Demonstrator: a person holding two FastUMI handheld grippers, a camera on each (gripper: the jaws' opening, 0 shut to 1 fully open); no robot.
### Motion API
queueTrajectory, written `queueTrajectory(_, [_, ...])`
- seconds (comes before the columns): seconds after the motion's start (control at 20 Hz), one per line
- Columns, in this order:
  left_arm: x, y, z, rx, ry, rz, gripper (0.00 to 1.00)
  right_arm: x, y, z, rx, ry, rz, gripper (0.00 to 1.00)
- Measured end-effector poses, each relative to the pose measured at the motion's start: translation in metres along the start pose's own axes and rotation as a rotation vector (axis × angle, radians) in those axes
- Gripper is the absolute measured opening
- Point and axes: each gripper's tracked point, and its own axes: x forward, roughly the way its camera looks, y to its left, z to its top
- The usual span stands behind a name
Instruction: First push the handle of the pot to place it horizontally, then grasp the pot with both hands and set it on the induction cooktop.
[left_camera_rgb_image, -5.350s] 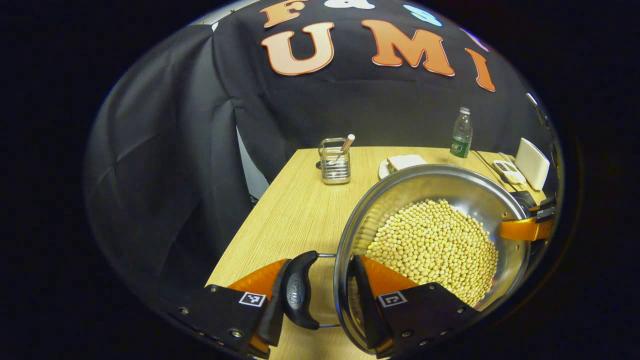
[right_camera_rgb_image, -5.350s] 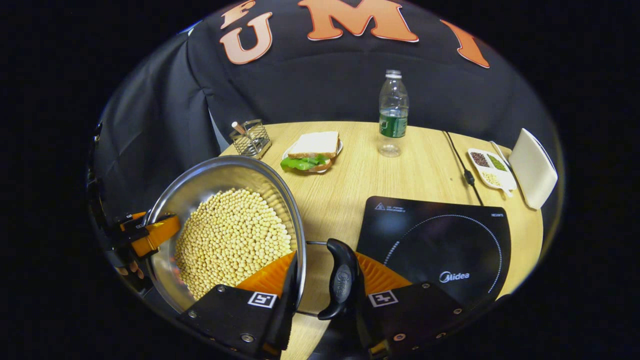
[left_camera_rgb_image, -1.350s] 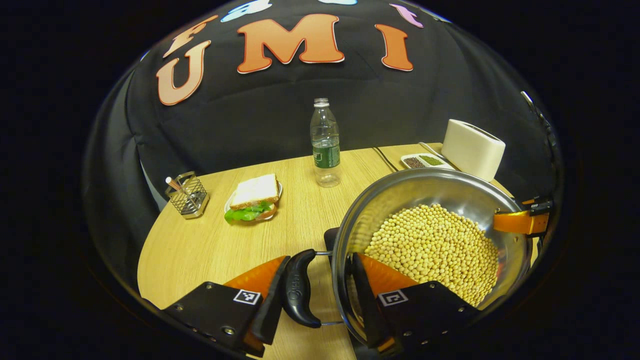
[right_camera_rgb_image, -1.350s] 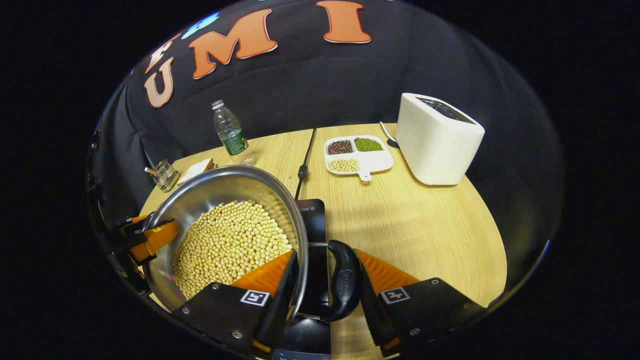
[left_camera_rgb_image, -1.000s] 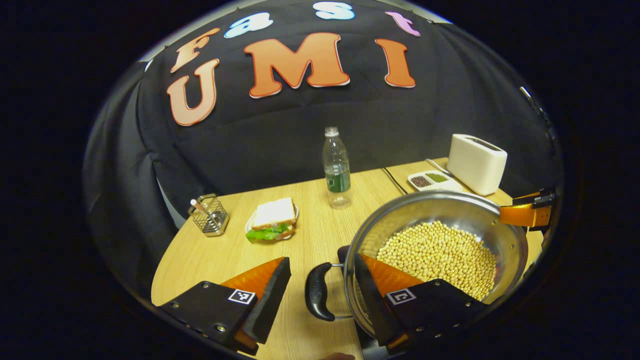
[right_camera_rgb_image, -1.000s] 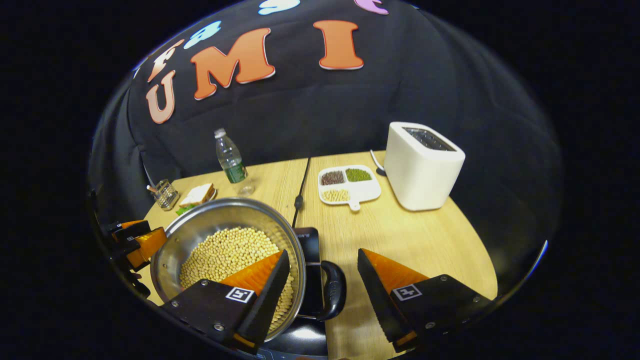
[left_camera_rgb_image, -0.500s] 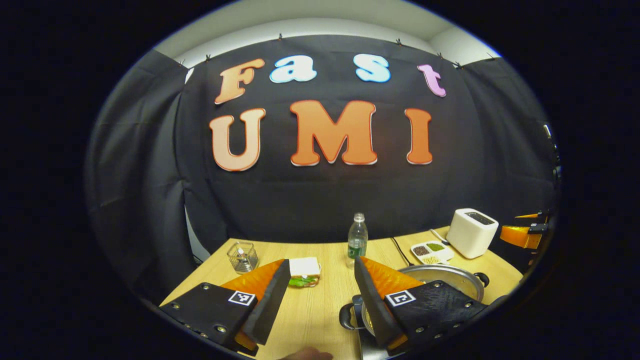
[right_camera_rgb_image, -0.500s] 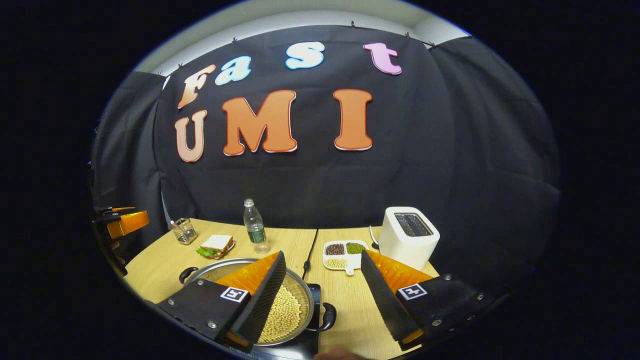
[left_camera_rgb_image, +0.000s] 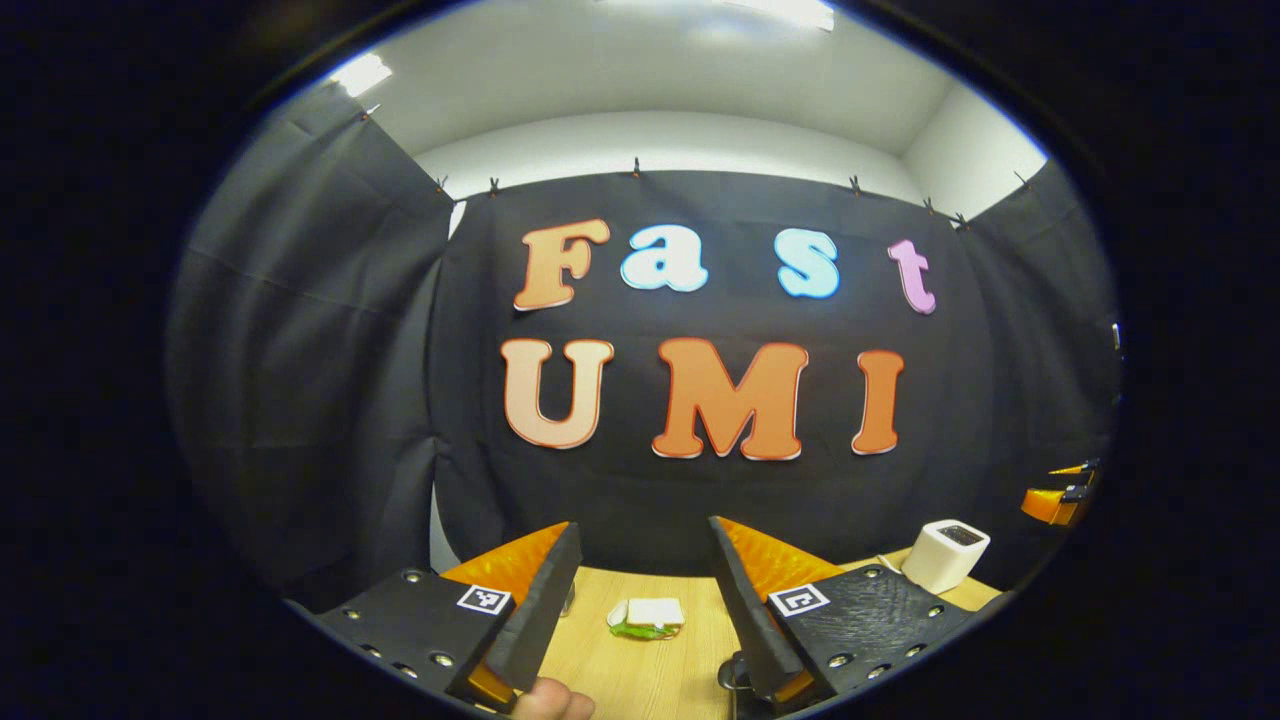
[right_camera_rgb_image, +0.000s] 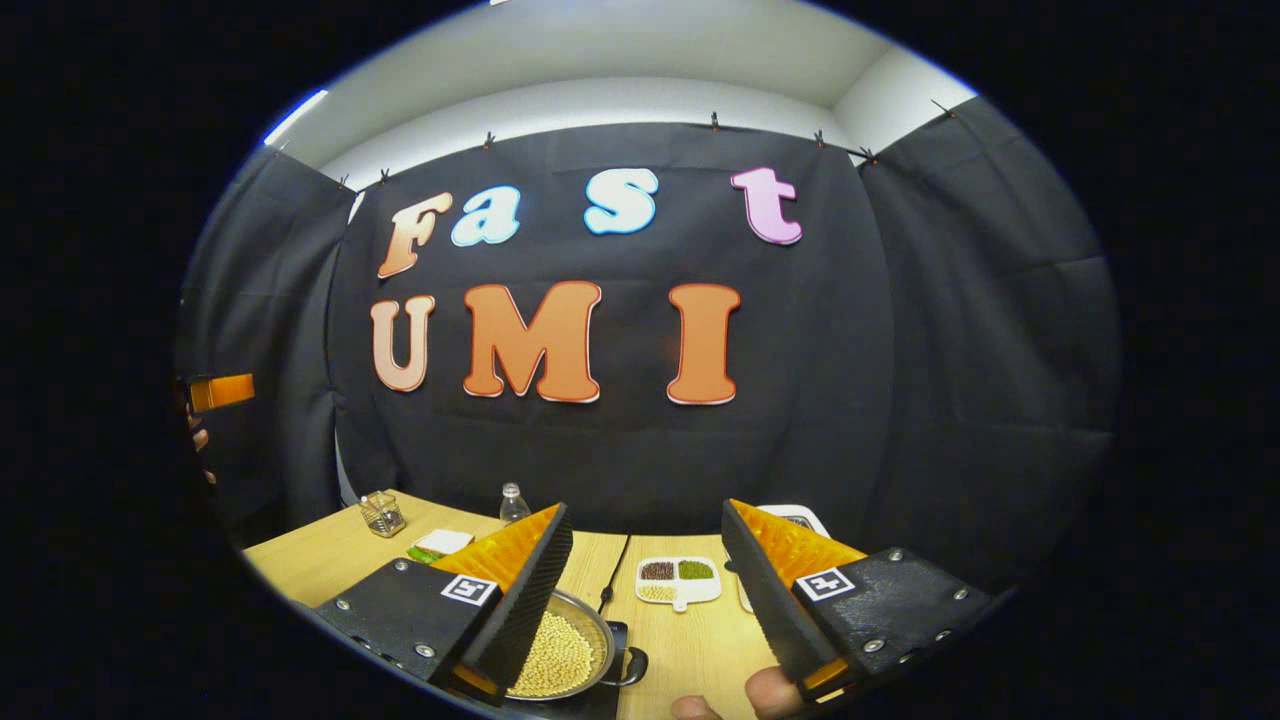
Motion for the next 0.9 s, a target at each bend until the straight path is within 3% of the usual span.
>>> queueTrajectory(0.2, [-0.017,0.023,0.05,-0.009,-0.082,0.043,0.78,-0.018,0.011,0.057,-0.03,-0.107,0.043,0.93])
queueTrajectory(0.25, [-0.023,0.026,0.06,0.002,-0.109,0.05,0.77,-0.023,0.011,0.072,-0.04,-0.134,0.048,0.98])
queueTrajectory(0.3, [-0.03,0.029,0.072,0.013,-0.133,0.067,0.76,-0.03,0.012,0.084,-0.047,-0.157,0.052,0.93])
queueTrajectory(0.35, [-0.036,0.034,0.078,0.024,-0.139,0.086,0.75,-0.036,0.013,0.094,-0.051,-0.179,0.057,0.98])
queueTrajectory(0.45, [-0.05,0.038,0.083,0.036,-0.133,0.123,0.75,-0.047,0.013,0.114,-0.043,-0.216,0.059,0.89])
queueTrajectory(0.55, [-0.051,0.036,0.096,0.053,-0.171,0.125,0.75,-0.055,0.016,0.132,-0.044,-0.259,0.067,0.94])
queueTrajectory(0.65, [-0.061,0.039,0.118,0.092,-0.227,0.153,0.75,-0.062,0.013,0.148,-0.062,-0.292,0.058,0.94])
queueTrajectory(0.9, [-0.081,0.027,0.145,0.087,-0.28,0.142,0.75,-0.079,0.014,0.176,-0.063,-0.338,0.054,0.93])
